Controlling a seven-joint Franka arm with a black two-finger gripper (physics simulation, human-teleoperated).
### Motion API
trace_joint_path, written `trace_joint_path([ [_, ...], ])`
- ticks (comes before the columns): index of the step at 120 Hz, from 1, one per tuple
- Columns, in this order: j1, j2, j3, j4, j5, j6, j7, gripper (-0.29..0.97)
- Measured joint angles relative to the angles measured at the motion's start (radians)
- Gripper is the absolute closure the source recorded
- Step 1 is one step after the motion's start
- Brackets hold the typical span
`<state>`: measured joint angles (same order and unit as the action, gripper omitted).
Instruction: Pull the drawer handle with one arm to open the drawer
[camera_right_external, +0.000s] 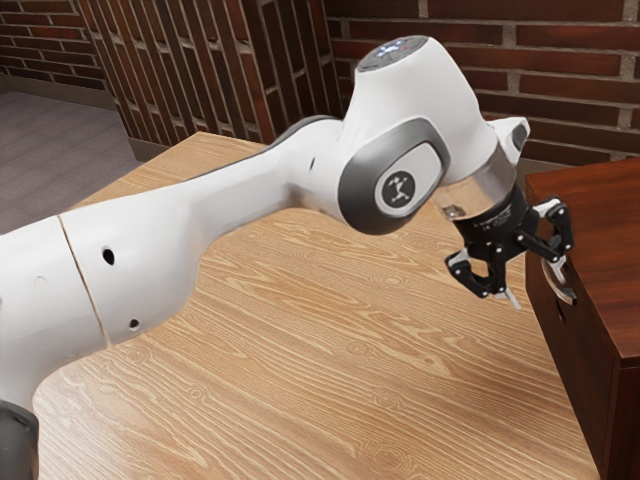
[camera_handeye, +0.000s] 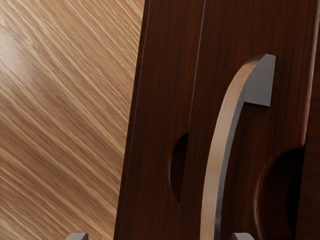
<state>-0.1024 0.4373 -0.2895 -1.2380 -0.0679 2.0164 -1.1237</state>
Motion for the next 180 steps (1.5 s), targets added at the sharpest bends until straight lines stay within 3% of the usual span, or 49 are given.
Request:
trace_joint_path([
  [98,0.012,-0.032,0.018,-0.035,-0.005,-0.041,0.019,0.35],
  [166,0.016,-0.180,0.080,-0.221,-0.038,-0.051,0.057,0.35],
  [180,0.015,-0.238,0.120,-0.288,-0.071,-0.048,0.070,0.35],
])
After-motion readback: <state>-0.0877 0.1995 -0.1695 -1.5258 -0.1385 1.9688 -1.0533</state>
